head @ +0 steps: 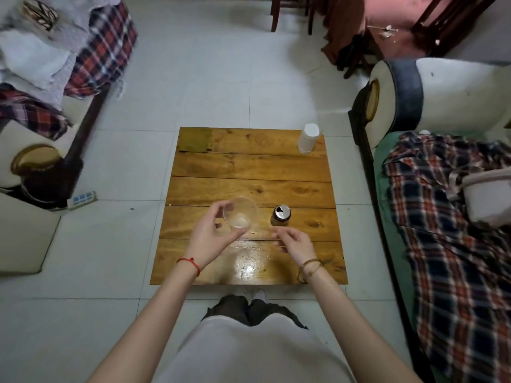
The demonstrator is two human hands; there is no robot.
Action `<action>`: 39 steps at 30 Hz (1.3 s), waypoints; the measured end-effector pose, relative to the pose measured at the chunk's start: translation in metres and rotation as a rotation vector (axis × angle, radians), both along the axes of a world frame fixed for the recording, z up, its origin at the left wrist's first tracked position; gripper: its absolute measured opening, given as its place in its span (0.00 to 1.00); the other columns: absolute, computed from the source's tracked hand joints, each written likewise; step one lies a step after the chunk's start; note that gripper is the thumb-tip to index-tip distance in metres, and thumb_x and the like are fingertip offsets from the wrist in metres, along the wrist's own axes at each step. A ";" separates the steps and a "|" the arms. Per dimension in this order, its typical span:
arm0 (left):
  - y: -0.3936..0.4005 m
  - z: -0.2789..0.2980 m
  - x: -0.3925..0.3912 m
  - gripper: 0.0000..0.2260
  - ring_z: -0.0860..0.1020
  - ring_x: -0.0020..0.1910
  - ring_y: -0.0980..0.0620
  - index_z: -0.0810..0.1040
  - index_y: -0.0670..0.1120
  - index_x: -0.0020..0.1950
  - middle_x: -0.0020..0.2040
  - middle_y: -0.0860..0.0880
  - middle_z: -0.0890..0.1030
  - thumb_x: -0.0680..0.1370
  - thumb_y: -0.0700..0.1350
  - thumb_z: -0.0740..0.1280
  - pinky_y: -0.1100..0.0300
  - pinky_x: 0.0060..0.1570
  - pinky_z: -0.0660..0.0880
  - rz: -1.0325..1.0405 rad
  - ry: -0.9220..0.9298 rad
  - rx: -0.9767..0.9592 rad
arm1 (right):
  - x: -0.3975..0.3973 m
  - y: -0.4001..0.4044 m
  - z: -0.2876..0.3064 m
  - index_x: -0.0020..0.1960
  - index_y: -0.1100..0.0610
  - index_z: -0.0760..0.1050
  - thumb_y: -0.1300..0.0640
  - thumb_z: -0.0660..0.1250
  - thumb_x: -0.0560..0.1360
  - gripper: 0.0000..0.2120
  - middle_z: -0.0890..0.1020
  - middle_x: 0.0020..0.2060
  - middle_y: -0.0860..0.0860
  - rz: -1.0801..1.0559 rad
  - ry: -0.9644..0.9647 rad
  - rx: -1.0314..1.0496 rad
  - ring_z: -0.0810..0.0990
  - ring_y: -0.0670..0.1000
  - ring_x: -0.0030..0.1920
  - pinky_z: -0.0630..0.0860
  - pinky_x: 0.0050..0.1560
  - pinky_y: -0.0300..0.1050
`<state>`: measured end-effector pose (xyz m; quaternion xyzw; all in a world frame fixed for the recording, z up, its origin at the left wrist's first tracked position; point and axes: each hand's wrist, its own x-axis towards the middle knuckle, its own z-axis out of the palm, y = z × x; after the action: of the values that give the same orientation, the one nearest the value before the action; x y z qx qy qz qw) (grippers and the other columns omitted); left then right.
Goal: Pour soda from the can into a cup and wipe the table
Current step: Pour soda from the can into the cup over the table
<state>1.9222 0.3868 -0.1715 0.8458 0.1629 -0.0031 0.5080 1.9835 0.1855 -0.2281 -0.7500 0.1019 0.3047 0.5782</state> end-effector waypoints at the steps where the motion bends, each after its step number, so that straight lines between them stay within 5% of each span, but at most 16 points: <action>1: 0.002 -0.004 0.004 0.31 0.75 0.60 0.57 0.71 0.49 0.68 0.62 0.55 0.78 0.68 0.50 0.78 0.56 0.59 0.75 0.019 0.001 0.007 | 0.007 -0.004 -0.009 0.50 0.56 0.79 0.58 0.63 0.79 0.06 0.82 0.43 0.50 -0.032 -0.026 -0.068 0.79 0.48 0.41 0.79 0.42 0.41; 4: 0.010 -0.019 0.014 0.30 0.75 0.61 0.56 0.71 0.48 0.68 0.63 0.52 0.78 0.69 0.46 0.78 0.58 0.61 0.74 0.069 0.007 0.026 | 0.029 -0.013 -0.034 0.48 0.54 0.79 0.55 0.67 0.76 0.04 0.82 0.42 0.51 -0.070 -0.084 -0.290 0.79 0.51 0.46 0.77 0.53 0.50; 11: 0.026 -0.077 0.042 0.29 0.77 0.59 0.56 0.73 0.49 0.65 0.61 0.52 0.79 0.66 0.42 0.80 0.61 0.60 0.74 0.142 0.023 0.043 | 0.084 -0.008 -0.101 0.66 0.60 0.70 0.55 0.72 0.72 0.25 0.78 0.56 0.55 -0.023 -0.075 -0.455 0.77 0.53 0.56 0.75 0.61 0.53; 17: 0.030 -0.145 0.062 0.29 0.78 0.59 0.58 0.73 0.50 0.64 0.61 0.53 0.79 0.66 0.42 0.79 0.59 0.61 0.75 0.192 0.063 0.012 | 0.108 0.000 -0.181 0.69 0.59 0.64 0.51 0.79 0.63 0.41 0.72 0.65 0.57 0.081 -0.081 -0.526 0.69 0.57 0.67 0.68 0.68 0.55; 22: 0.028 -0.191 0.068 0.29 0.78 0.58 0.58 0.73 0.49 0.65 0.61 0.53 0.80 0.67 0.43 0.80 0.61 0.59 0.75 0.209 0.083 0.006 | 0.109 0.006 -0.223 0.65 0.60 0.68 0.55 0.80 0.62 0.36 0.75 0.59 0.56 0.037 -0.172 -0.492 0.72 0.55 0.62 0.70 0.65 0.51; 30: 0.026 -0.214 0.069 0.30 0.77 0.59 0.58 0.72 0.47 0.67 0.61 0.54 0.78 0.67 0.43 0.79 0.65 0.59 0.74 0.179 0.103 0.023 | 0.107 0.007 -0.247 0.60 0.57 0.71 0.47 0.79 0.63 0.31 0.77 0.54 0.53 -0.037 -0.288 -0.455 0.75 0.52 0.55 0.75 0.57 0.50; 39: 0.032 -0.148 0.069 0.29 0.77 0.61 0.57 0.73 0.49 0.66 0.62 0.54 0.78 0.68 0.43 0.79 0.59 0.60 0.75 0.197 0.073 -0.010 | 0.107 0.012 -0.161 0.63 0.55 0.68 0.48 0.78 0.65 0.31 0.79 0.58 0.51 -0.059 -0.315 -0.338 0.76 0.50 0.58 0.74 0.56 0.47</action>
<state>1.9917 0.4185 -0.3190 0.8225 0.2637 0.0153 0.5037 2.0900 0.1976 -0.3895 -0.8710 0.0820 0.1456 0.4620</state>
